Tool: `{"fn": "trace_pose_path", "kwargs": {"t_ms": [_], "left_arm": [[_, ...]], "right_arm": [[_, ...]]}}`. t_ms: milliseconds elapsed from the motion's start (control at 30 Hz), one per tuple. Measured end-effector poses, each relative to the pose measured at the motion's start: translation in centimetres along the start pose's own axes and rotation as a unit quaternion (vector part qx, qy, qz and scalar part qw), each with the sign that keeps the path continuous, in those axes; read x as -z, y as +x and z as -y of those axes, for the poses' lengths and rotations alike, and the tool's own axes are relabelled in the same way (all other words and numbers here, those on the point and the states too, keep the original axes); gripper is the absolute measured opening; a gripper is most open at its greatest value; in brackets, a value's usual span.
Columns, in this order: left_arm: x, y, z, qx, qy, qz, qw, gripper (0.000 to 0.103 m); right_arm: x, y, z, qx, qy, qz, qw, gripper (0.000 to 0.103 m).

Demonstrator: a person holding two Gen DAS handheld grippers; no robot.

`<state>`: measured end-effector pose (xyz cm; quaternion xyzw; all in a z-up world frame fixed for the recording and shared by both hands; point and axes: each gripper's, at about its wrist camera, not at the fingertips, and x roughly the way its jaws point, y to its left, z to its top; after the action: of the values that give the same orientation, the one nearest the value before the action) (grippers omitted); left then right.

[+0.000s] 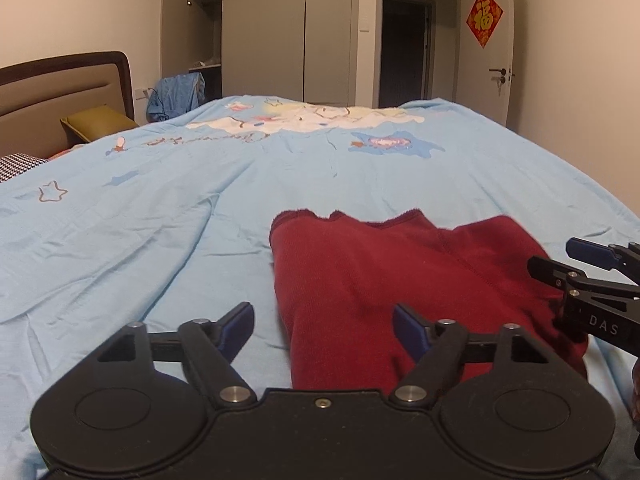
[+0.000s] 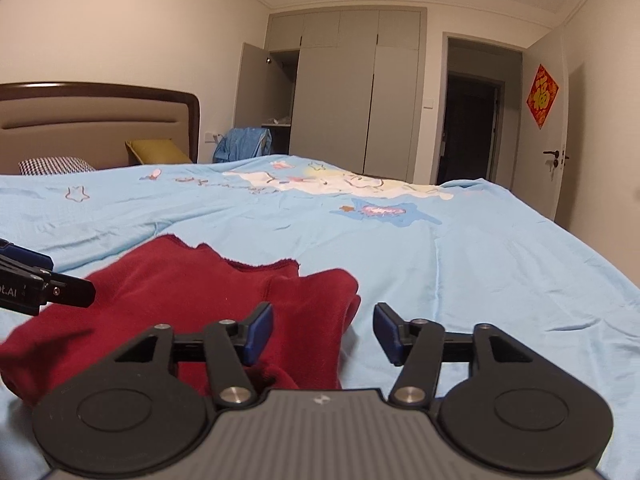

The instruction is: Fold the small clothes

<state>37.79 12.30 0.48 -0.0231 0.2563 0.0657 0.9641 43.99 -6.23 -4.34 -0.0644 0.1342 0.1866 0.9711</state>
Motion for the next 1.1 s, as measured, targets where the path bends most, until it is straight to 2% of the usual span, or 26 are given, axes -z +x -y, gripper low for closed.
{"fn": "trace_pose_path", "kwargs": {"t_ms": [167,433,767,1100], "left_arm": [[-0.5,-3.2,0.0,-0.006,-0.019,0.028,0.9994,0.101],[-0.4,-8.9,0.0,0.015,-0.055,0.065,0.9962,0.102],[2.1,-15.7,0.7,0.031,-0.058,0.097,0.9931,0.102],[6.3,-20.0,0.2,0.022,-0.062,0.098,0.993,0.102]], "right_arm": [[-1.2,-3.1,0.5,0.005,0.018,0.027,0.999,0.084],[-2.4,-9.6,0.6,0.011,0.028,0.08,0.996,0.098],[-2.4,-16.9,0.0,0.012,0.04,0.116,0.992,0.103],[0.0,-21.9,-1.0,0.019,0.05,0.114,0.992,0.103]]}}
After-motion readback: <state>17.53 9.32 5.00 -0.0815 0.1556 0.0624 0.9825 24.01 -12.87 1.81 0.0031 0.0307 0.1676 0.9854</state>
